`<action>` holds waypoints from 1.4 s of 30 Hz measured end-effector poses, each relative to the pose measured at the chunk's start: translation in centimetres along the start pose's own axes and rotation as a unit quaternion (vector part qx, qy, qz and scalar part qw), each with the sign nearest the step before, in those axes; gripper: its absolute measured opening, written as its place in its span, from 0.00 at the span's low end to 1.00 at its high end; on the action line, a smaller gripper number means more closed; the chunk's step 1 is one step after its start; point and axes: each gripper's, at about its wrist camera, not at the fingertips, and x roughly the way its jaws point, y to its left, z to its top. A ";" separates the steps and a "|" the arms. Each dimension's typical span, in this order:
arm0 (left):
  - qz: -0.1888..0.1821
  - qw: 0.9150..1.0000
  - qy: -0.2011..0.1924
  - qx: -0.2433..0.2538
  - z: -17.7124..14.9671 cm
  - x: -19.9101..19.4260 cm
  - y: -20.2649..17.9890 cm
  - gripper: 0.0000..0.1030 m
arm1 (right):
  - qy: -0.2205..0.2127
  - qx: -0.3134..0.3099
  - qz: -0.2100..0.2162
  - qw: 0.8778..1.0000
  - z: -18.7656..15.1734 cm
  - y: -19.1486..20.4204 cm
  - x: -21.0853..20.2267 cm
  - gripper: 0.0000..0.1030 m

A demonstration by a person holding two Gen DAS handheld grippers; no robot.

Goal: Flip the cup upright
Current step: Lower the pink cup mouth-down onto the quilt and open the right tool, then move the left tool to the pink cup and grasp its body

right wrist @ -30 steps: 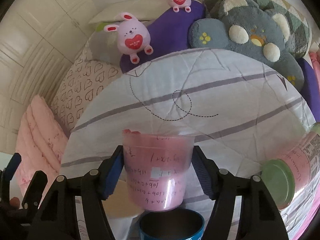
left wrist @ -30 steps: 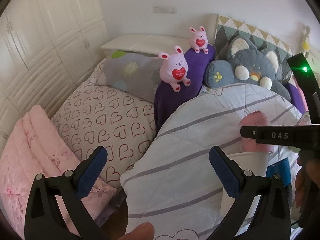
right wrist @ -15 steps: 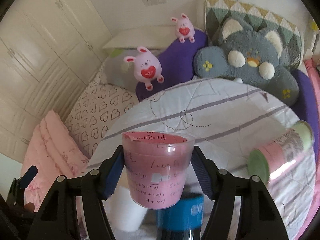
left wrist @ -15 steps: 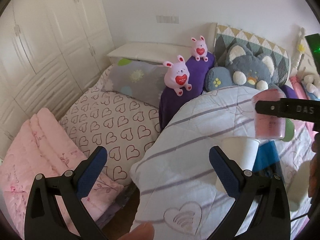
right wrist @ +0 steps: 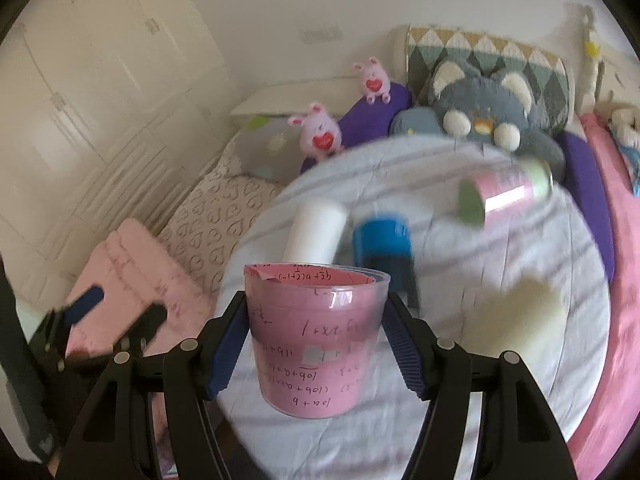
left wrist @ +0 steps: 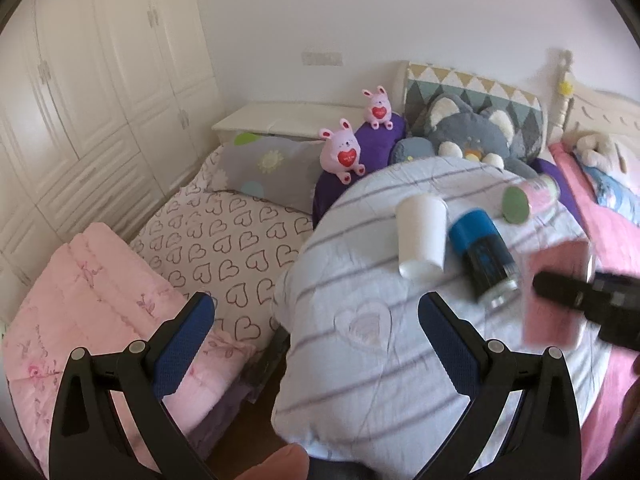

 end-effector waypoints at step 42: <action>-0.031 0.998 -0.017 0.059 -9.7 -12.8 -5.4 1.00 | -0.151 0.018 -0.117 0.981 -16.3 -0.9 -12.5 0.84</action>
